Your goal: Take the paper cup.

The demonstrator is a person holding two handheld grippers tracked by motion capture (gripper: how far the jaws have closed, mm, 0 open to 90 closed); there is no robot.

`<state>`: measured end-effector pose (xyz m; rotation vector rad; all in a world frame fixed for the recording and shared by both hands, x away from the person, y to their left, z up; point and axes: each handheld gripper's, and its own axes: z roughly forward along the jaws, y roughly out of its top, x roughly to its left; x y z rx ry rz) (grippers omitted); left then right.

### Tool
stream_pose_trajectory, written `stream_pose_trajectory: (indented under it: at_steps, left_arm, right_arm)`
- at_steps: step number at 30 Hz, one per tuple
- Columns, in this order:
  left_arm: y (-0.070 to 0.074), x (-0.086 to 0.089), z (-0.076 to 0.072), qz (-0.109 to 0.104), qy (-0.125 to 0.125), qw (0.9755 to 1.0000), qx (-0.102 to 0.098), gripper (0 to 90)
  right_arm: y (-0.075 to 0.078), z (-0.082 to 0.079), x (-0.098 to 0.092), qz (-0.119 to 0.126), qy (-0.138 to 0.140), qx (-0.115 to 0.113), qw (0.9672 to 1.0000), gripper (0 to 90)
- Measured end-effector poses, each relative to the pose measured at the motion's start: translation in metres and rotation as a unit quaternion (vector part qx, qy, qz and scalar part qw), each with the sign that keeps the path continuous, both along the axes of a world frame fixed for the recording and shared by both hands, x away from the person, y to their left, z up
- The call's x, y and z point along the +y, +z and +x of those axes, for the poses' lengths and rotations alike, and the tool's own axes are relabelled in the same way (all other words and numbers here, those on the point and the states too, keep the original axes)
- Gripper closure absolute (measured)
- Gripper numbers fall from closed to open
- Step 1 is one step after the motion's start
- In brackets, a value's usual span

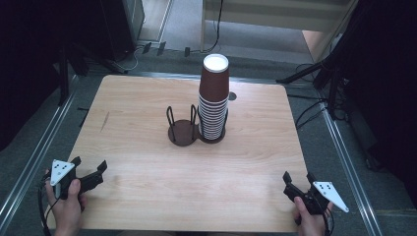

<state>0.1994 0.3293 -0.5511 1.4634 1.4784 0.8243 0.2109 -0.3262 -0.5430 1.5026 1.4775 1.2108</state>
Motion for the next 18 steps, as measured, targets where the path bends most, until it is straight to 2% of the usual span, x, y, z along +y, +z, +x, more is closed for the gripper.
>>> stream_pose_trajectory:
  at_steps: [5,11,14,17,18]
  left_arm:
    - [0.0,-0.003,0.0,0.009,-0.003,1.0,0.0,8.4]
    - [0.0,-0.002,-0.001,0.004,-0.003,1.0,0.004,8.4]
    - [0.0,0.002,0.002,-0.01,0.009,0.9997,0.021,8.5]
    - [-0.001,0.006,0.004,-0.028,0.019,0.9991,0.024,8.5]
    - [-0.001,0.006,0.004,-0.027,0.021,0.9991,0.024,8.5]
  right_arm:
    - [0.003,0.003,0.001,0.002,-0.023,0.005,0.9997,12.5]
    - [0.011,0.002,0.002,0.002,-0.019,0.005,0.9998,10.7]
    - [0.015,0.0,0.002,-0.001,-0.019,0.0,0.9998,13.4]
    - [0.019,-0.001,0.004,-0.005,-0.022,-0.004,0.9997,13.1]
    - [0.021,-0.002,0.005,-0.005,-0.021,-0.004,0.9998,12.6]
